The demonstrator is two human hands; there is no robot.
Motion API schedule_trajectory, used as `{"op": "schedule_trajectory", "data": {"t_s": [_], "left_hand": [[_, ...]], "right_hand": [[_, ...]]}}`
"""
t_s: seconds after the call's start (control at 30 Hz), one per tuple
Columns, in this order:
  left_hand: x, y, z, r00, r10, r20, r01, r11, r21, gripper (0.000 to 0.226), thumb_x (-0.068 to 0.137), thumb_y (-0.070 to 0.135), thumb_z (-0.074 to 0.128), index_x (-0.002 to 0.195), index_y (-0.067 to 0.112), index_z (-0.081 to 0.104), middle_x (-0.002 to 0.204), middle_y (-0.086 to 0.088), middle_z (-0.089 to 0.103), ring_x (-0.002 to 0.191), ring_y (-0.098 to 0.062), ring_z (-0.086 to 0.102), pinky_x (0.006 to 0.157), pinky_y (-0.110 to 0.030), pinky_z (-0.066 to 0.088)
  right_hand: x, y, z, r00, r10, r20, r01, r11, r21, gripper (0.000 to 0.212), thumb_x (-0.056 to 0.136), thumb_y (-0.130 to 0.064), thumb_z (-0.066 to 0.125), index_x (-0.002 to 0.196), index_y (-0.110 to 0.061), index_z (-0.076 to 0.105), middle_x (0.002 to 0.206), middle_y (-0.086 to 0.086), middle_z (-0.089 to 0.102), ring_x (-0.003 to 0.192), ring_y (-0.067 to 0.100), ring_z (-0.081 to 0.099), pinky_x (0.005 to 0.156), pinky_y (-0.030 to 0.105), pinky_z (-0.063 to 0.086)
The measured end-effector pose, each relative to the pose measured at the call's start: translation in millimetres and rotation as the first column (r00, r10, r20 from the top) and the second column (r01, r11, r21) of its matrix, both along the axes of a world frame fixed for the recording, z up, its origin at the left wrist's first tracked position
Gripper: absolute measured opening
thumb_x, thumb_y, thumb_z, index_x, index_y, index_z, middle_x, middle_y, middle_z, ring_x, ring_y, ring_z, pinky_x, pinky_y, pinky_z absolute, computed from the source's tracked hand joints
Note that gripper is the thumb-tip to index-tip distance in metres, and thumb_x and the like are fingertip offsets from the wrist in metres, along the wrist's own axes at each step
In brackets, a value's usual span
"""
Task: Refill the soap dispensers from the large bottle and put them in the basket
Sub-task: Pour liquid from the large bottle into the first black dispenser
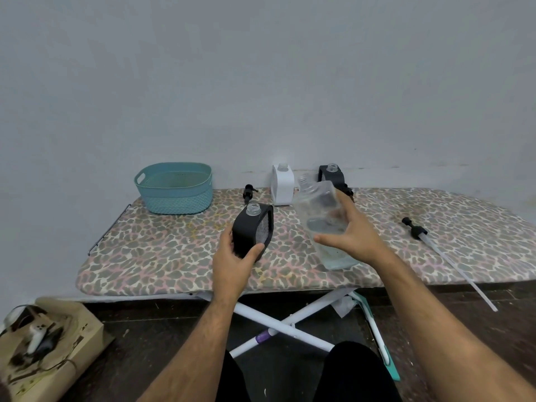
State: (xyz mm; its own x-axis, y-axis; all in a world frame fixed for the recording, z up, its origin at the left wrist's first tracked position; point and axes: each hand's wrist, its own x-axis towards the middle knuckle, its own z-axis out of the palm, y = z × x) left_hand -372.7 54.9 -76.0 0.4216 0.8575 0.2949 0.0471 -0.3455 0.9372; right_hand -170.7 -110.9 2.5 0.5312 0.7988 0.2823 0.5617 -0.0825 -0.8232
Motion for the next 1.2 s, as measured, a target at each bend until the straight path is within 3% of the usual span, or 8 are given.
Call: {"op": "schedule_trajectory", "data": {"t_s": [0.07, 0.13, 0.2, 0.3, 0.4, 0.73, 0.93, 1.2], "left_hand": [[-0.1, -0.7, 0.3, 1.0, 0.009, 0.016, -0.009, 1.0, -0.018, 0.07, 0.081, 0.028, 0.08, 0.139, 0.037, 0.042, 0.121, 0.014, 0.061, 0.115, -0.005, 0.06, 0.101, -0.034, 0.052], [-0.3, -2.0, 1.2, 0.999, 0.021, 0.027, -0.021, 1.0, -0.023, 0.071, 0.081, 0.027, 0.08, 0.139, 0.038, 0.042, 0.115, 0.018, 0.061, 0.113, -0.003, 0.061, 0.1, -0.032, 0.052], [-0.4, -2.8, 1.4, 0.999, 0.029, 0.031, -0.029, 0.999, -0.014, 0.071, 0.081, 0.028, 0.08, 0.14, 0.037, 0.042, 0.114, 0.018, 0.061, 0.112, -0.003, 0.061, 0.1, -0.032, 0.052], [-1.3, -3.4, 1.7, 0.999, 0.041, 0.029, -0.041, 0.999, 0.004, 0.073, 0.081, 0.03, 0.079, 0.143, 0.031, 0.042, 0.125, 0.006, 0.062, 0.115, -0.008, 0.061, 0.101, -0.034, 0.052], [-2.0, -4.3, 2.6, 0.999, 0.047, 0.026, -0.047, 0.999, 0.012, 0.073, 0.081, 0.031, 0.079, 0.144, 0.03, 0.043, 0.129, 0.001, 0.062, 0.116, -0.009, 0.061, 0.101, -0.034, 0.052], [-2.3, -2.3, -1.1, 0.998, 0.051, 0.019, -0.051, 0.999, 0.004, 0.073, 0.08, 0.036, 0.079, 0.143, 0.038, 0.042, 0.131, 0.007, 0.062, 0.12, -0.005, 0.058, 0.104, -0.037, 0.05], [-2.0, -1.7, -2.1, 0.998, 0.054, 0.019, -0.054, 0.999, -0.002, 0.074, 0.08, 0.035, 0.08, 0.143, 0.038, 0.041, 0.131, 0.007, 0.062, 0.12, -0.005, 0.059, 0.103, -0.038, 0.05], [-1.6, -1.9, -1.5, 0.998, 0.056, 0.014, -0.056, 0.998, 0.015, 0.075, 0.081, 0.034, 0.079, 0.146, 0.035, 0.041, 0.133, 0.007, 0.061, 0.121, -0.005, 0.058, 0.104, -0.037, 0.049]], "right_hand": [[-4.0, 6.2, 3.6, 0.996, 0.04, 0.075, -0.036, 0.998, -0.045, 0.105, 0.07, -0.033, 0.087, 0.149, -0.049, 0.019, 0.141, -0.024, 0.037, 0.128, 0.011, 0.047, 0.101, 0.029, 0.039], [-5.8, 11.5, 6.1, 0.986, 0.062, 0.157, -0.043, 0.992, -0.121, 0.11, 0.07, -0.041, 0.085, 0.15, -0.053, 0.01, 0.151, -0.01, 0.039, 0.132, 0.019, 0.046, 0.107, 0.035, 0.04], [-6.6, 15.8, 9.6, 0.97, 0.077, 0.231, -0.029, 0.979, -0.202, 0.112, 0.07, -0.047, 0.082, 0.149, -0.056, 0.003, 0.138, 0.006, 0.053, 0.12, 0.025, 0.053, 0.101, 0.038, 0.045], [-9.0, 18.8, 17.0, 0.937, 0.126, 0.325, -0.025, 0.954, -0.298, 0.112, 0.072, -0.048, 0.08, 0.151, -0.053, 0.0, 0.104, -0.001, 0.056, 0.099, 0.019, 0.055, 0.084, 0.03, 0.044], [-9.6, 21.6, 25.1, 0.906, 0.166, 0.389, -0.009, 0.927, -0.374, 0.111, 0.072, -0.05, 0.079, 0.151, -0.052, 0.001, 0.1, -0.001, 0.053, 0.093, 0.015, 0.054, 0.083, 0.031, 0.045], [-9.0, 37.3, 43.7, 0.832, 0.254, 0.493, 0.045, 0.856, -0.516, 0.113, 0.066, -0.058, 0.076, 0.151, -0.05, 0.002, 0.102, 0.011, 0.065, 0.108, 0.027, 0.06, 0.085, 0.043, 0.052], [-7.0, 43.5, 52.6, 0.813, 0.281, 0.51, 0.062, 0.829, -0.555, 0.112, 0.066, -0.06, 0.075, 0.151, -0.051, 0.002, 0.105, 0.011, 0.066, 0.09, 0.022, 0.063, 0.086, 0.042, 0.053], [-7.6, 45.7, 59.4, 0.8, 0.293, 0.524, 0.094, 0.8, -0.592, 0.114, 0.065, -0.063, 0.075, 0.151, -0.049, 0.002, 0.104, 0.009, 0.068, 0.092, 0.022, 0.063, 0.087, 0.042, 0.054]]}}
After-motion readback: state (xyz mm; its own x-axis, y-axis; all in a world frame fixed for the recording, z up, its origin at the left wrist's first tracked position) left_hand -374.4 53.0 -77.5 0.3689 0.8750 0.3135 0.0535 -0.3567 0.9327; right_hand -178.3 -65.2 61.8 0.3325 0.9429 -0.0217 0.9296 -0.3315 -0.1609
